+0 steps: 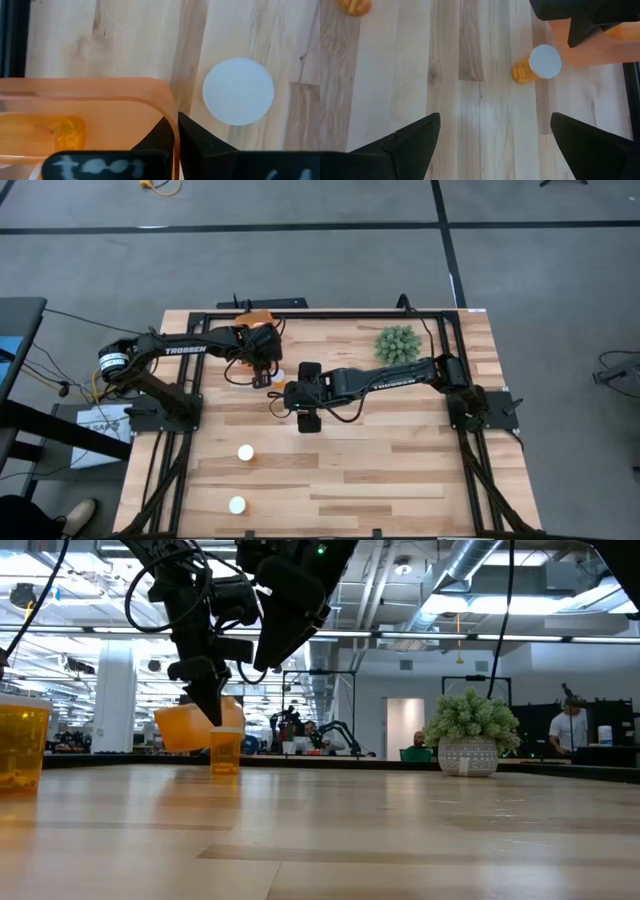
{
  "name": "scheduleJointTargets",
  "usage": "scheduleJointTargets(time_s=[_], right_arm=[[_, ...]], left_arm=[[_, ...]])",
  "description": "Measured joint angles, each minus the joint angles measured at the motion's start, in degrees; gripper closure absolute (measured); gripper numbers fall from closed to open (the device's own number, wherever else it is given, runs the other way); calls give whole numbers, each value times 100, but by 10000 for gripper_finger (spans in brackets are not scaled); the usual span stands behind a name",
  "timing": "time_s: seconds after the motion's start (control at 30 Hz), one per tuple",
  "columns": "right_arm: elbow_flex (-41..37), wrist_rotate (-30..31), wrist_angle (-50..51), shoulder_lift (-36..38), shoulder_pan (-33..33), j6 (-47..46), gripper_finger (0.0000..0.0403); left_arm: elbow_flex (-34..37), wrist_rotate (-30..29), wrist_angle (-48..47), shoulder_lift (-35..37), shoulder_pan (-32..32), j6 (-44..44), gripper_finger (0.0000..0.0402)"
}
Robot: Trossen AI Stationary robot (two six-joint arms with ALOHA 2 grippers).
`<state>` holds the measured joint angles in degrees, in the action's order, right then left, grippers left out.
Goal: Pick and place pill bottles into a basket
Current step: Adjust the orange container, then put the orange pill bottle into the orange container
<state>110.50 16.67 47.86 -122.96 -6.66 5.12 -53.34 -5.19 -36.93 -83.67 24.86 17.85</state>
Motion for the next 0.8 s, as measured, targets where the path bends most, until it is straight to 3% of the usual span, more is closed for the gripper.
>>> scheduleJointTargets(time_s=[0.27,0.8], right_arm=[[0,-2,-7,4,0,0,31],[0,-2,-11,4,0,0,31]], left_arm=[[2,-54,44,-1,26,-48,399],[2,-120,-101,3,28,-254,333]])
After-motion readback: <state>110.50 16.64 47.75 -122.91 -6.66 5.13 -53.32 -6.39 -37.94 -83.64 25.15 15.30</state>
